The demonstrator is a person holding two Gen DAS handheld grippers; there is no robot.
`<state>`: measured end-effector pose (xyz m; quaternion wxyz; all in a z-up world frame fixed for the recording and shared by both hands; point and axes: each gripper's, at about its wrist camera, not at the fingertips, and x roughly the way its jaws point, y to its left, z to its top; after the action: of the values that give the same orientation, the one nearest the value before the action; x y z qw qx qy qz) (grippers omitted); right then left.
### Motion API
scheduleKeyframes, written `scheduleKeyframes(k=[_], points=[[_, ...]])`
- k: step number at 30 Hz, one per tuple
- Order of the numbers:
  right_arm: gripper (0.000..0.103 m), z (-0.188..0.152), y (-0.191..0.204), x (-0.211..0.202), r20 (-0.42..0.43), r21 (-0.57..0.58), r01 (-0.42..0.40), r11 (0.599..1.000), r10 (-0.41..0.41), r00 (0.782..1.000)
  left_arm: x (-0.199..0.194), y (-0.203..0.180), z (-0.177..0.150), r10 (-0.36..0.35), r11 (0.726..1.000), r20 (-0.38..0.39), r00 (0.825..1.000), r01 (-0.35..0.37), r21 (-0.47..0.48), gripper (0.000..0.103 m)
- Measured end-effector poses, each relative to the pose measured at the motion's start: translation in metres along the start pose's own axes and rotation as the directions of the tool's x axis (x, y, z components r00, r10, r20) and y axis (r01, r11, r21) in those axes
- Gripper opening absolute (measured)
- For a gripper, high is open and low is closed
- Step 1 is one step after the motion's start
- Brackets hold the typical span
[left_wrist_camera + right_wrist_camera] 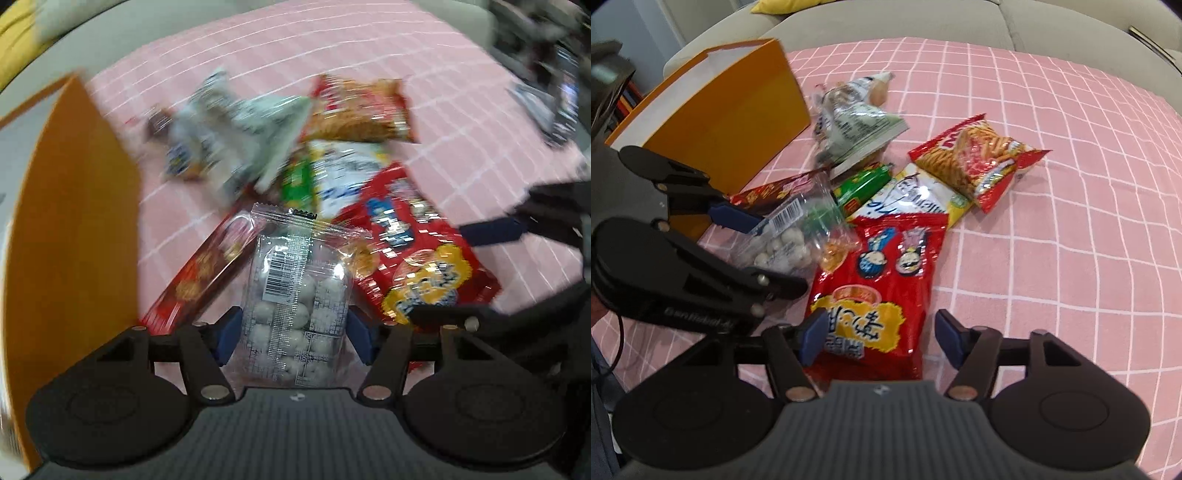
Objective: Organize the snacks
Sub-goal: 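Grasp the red snack bag with the right gripper while the left grasps the candy-ball pack, then carry the red bag and candy-ball pack over the orange box with both grippers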
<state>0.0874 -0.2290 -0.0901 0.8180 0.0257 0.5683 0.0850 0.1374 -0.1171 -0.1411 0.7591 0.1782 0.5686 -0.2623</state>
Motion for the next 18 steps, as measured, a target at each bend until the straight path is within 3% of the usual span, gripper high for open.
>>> scheduleKeyframes(k=[6, 9, 13, 18], points=[[0.08, 0.0, 0.02, 0.007, 0.006, -0.018, 0.049, 0.999, -0.049, 0.999, -0.009, 0.015, -0.022, 0.064, 0.968, -0.049, 0.997, -0.074, -0.241, 0.068], [0.081, 0.001, 0.027, 0.015, -0.004, -0.008, 0.073, 0.997, -0.073, 0.997, -0.014, 0.023, -0.032, 0.069, 0.944, -0.037, 0.997, -0.078, -0.321, 0.068], [0.081, 0.005, 0.03, 0.021, 0.005, 0.0, 0.1, 0.995, -0.1, 0.995, -0.022, 0.031, -0.04, 0.064, 0.919, -0.016, 0.998, -0.066, -0.388, 0.068], [0.074, 0.006, 0.025, 0.023, 0.007, 0.011, 0.086, 0.996, -0.086, 0.996, -0.026, 0.034, -0.044, 0.057, 0.908, -0.001, 0.998, -0.052, -0.415, 0.068]])
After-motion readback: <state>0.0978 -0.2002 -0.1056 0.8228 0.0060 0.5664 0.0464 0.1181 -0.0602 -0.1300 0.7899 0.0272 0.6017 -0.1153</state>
